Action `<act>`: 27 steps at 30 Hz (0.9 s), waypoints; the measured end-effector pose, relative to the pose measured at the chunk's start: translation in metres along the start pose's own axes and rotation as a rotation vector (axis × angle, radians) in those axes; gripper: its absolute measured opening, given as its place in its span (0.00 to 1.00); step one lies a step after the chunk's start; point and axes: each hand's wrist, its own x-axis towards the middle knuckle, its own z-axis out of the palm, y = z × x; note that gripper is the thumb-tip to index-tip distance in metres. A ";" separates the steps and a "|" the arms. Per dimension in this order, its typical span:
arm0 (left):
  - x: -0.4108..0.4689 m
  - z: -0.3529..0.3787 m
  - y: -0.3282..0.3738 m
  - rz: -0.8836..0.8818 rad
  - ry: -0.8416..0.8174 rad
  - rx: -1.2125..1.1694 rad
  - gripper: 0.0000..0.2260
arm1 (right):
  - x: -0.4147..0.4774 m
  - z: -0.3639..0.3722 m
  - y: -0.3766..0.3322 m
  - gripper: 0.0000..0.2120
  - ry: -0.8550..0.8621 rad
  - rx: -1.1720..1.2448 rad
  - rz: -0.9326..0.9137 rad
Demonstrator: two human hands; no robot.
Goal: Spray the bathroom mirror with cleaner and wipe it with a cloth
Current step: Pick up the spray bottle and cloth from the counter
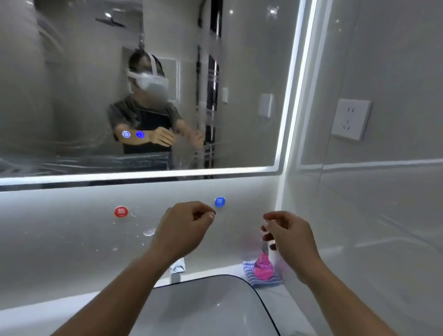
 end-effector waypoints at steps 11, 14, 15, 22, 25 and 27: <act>0.112 0.142 -0.091 -0.319 -0.220 -0.006 0.08 | 0.137 -0.012 0.145 0.08 0.072 -0.083 0.258; 0.142 0.203 -0.125 -0.481 -0.318 -0.020 0.09 | 0.177 -0.006 0.199 0.14 0.056 -0.127 0.342; 0.151 0.224 -0.138 -0.541 -0.352 -0.029 0.09 | 0.189 -0.002 0.218 0.16 0.045 -0.140 0.369; 0.190 0.358 -0.217 -0.896 -0.421 -0.037 0.04 | 0.251 0.027 0.331 0.33 -0.112 -0.265 0.468; 0.203 0.396 -0.235 -0.983 -0.367 -0.038 0.03 | 0.267 0.038 0.355 0.36 -0.180 -0.314 0.411; 0.208 0.415 -0.247 -1.024 -0.338 0.011 0.07 | 0.274 0.045 0.365 0.33 -0.230 -0.316 0.351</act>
